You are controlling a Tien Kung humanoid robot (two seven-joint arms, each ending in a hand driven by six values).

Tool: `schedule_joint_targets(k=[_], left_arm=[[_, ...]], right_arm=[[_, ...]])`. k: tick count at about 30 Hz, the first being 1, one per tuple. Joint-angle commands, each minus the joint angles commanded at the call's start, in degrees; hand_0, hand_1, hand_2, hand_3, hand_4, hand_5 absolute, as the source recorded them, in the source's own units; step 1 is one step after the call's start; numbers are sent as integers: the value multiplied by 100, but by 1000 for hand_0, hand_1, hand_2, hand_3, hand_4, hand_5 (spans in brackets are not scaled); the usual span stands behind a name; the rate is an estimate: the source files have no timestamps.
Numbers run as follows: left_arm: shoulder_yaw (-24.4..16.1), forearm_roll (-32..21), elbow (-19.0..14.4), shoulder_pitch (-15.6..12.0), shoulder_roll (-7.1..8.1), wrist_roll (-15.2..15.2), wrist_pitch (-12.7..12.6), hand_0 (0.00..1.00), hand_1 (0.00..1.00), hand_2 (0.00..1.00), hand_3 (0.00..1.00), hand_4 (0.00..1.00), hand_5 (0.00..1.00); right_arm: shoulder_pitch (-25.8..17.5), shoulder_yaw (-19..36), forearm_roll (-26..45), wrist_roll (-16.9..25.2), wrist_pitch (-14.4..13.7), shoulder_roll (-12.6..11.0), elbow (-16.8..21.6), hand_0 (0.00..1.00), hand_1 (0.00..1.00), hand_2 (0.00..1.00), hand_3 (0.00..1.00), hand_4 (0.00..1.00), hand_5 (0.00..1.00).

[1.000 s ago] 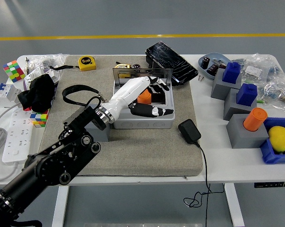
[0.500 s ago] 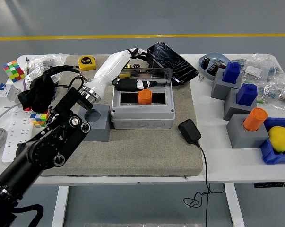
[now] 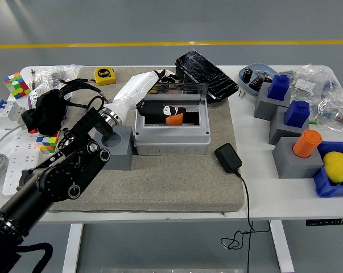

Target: Fetch the battery,place it into the box,close the lid of the box

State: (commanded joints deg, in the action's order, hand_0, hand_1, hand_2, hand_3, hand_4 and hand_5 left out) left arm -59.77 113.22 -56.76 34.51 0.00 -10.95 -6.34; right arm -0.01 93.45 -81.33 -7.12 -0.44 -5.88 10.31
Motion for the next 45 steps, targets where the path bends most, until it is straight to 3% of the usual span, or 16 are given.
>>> schedule_joint_targets(k=[11,26,35,45], left_arm=[[357,-193,-588,-279,0,186,81,648,712,714,742,998,497],[825,-370,-944,-533,18,416,191,628,709,710,740,998,503],[747,-446,-1179,-681,68,495,244,624,702,710,738,998,508],[627,-613,-1186,-885,106,565,315,622,699,709,736,998,507]], right_arm=[[-15,29,-19,2,0,8,0,633,642,666,569,992,497],[-37,14,-17,10,-3,12,0,633,642,667,569,991,496],[-38,49,-23,12,-9,16,0,632,642,667,569,992,495],[-47,44,-19,14,-6,26,0,632,641,666,569,992,495]])
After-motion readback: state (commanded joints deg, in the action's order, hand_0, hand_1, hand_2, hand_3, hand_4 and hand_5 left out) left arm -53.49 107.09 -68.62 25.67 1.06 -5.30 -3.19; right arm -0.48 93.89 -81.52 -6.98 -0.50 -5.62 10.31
